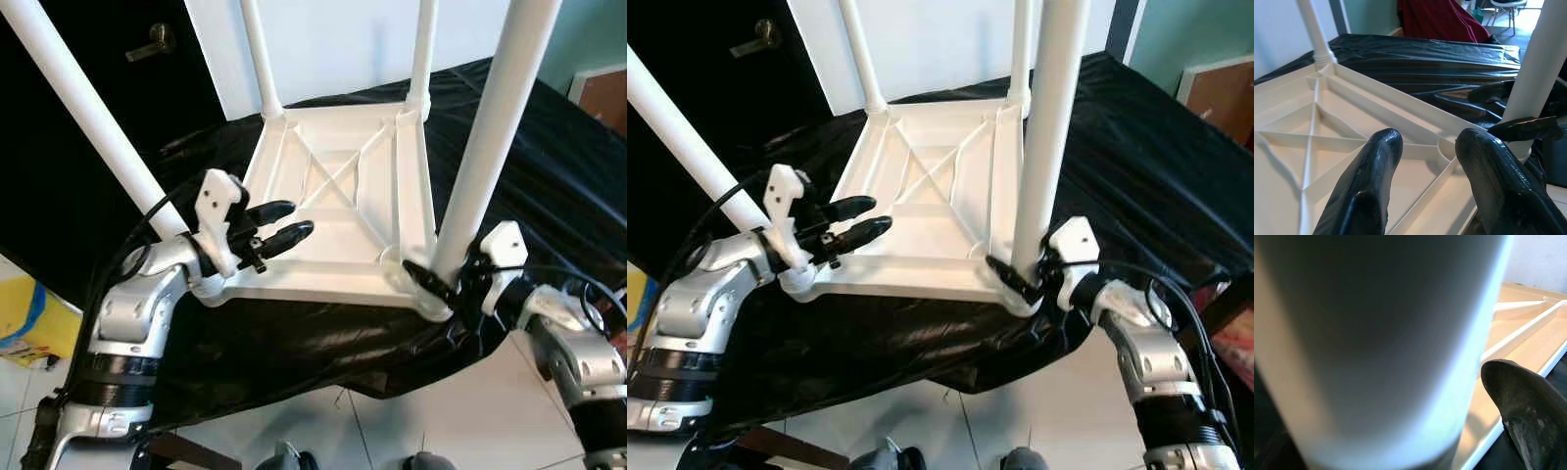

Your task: Building children table

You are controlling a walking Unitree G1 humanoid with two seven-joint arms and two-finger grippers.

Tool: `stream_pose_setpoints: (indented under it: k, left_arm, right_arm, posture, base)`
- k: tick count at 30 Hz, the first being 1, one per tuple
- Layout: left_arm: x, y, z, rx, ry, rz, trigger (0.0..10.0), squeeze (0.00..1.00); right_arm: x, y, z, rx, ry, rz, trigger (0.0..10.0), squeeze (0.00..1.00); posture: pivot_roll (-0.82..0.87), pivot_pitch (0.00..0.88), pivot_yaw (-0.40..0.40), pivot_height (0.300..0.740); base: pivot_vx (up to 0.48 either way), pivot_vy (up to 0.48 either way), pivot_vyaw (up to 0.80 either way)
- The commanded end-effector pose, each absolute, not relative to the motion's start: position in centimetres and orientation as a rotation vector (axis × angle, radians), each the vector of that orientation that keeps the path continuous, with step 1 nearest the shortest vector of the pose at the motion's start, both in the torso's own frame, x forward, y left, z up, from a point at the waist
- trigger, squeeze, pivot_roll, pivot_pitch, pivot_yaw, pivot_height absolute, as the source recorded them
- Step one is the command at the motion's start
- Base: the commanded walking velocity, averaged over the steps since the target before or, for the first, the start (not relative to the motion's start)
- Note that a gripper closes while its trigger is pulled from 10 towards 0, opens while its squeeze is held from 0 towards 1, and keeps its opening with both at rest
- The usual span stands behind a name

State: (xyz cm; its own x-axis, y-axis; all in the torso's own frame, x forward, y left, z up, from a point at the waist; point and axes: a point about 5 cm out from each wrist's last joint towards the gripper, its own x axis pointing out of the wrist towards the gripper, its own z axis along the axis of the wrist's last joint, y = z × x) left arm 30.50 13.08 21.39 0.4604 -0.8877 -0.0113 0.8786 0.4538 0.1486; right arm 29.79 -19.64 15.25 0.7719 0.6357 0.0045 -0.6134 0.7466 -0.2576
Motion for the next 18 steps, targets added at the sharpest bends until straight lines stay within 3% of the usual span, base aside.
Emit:
stream_pose_setpoints:
  k: [1,12,18]
  left_arm:
    - [30.9,13.1,21.4,0.154,-0.069,-1.053,10.0,0.0]
    - [30.6,11.8,20.8,0.144,-0.05,-1.096,10.0,0.0]
    - [29.4,9.7,19.8,0.12,-0.036,-1.145,10.0,0.0]
  right_arm:
    - [30.5,-19.9,15.2,-0.267,-0.084,0.687,10.0,0.0]
    - [33.0,-22.0,15.4,-0.296,-0.065,0.625,10.0,0.0]
    - [33.2,-20.4,15.1,-0.243,-0.123,0.58,10.0,0.0]
  posture:
    - [-0.14,0.121,0.164,0.74]
    - [-0.11,0.145,0.147,0.74]
    - [-0.09,0.15,0.131,0.74]
  base:
    - [0.0,0.0,0.0]
    - [0.0,0.0,0.0]
    - [0.0,0.0,0.0]
